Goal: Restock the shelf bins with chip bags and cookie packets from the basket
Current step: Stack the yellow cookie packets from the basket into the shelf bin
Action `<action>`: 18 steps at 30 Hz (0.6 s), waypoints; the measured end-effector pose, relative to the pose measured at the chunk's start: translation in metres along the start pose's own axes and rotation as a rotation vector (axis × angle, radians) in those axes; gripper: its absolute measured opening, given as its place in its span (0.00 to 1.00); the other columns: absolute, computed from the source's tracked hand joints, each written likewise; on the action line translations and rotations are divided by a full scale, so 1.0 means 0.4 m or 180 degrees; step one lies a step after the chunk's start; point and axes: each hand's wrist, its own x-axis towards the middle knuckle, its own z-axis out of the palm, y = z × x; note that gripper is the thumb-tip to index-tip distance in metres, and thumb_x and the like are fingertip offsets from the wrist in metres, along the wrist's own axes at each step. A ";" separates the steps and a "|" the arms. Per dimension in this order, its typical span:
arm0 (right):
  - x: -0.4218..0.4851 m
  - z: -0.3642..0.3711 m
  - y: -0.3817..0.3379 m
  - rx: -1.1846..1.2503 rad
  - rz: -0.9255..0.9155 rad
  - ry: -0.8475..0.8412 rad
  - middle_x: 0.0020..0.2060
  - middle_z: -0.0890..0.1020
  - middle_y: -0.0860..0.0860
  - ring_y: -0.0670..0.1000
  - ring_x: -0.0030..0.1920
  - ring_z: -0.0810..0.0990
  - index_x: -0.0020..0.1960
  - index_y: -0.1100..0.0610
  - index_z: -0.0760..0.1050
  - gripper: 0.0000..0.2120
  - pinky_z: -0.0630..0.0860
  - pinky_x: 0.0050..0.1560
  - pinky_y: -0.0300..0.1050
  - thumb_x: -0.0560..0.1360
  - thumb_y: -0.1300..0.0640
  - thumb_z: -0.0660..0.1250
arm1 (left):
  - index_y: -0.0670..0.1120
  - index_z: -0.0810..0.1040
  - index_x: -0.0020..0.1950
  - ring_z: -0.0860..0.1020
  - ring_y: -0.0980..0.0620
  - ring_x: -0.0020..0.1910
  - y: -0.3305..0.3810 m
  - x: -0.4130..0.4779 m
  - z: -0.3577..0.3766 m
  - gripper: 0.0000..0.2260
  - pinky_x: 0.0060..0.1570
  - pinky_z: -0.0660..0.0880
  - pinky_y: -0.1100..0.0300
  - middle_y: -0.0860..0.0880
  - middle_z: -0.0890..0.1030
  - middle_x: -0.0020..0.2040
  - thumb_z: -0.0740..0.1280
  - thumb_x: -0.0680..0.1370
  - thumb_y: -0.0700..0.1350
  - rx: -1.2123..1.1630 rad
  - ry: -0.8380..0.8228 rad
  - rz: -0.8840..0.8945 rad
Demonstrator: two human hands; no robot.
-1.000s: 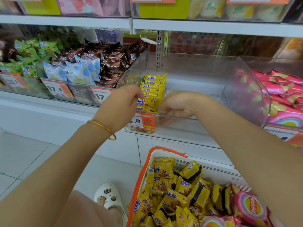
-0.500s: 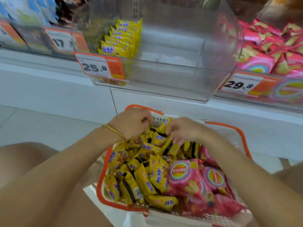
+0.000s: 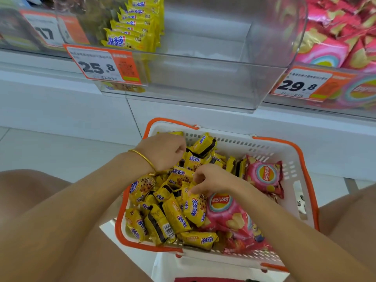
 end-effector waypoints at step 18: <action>-0.179 -0.178 -0.104 0.2412 -0.0597 0.1098 0.34 0.76 0.52 0.45 0.33 0.77 0.44 0.60 0.76 0.09 0.73 0.33 0.37 0.78 0.55 0.63 | 0.50 0.78 0.49 0.80 0.62 0.35 0.039 -0.068 -0.090 0.06 0.33 0.75 0.68 0.55 0.80 0.44 0.71 0.73 0.45 -0.2450 -0.0287 0.0223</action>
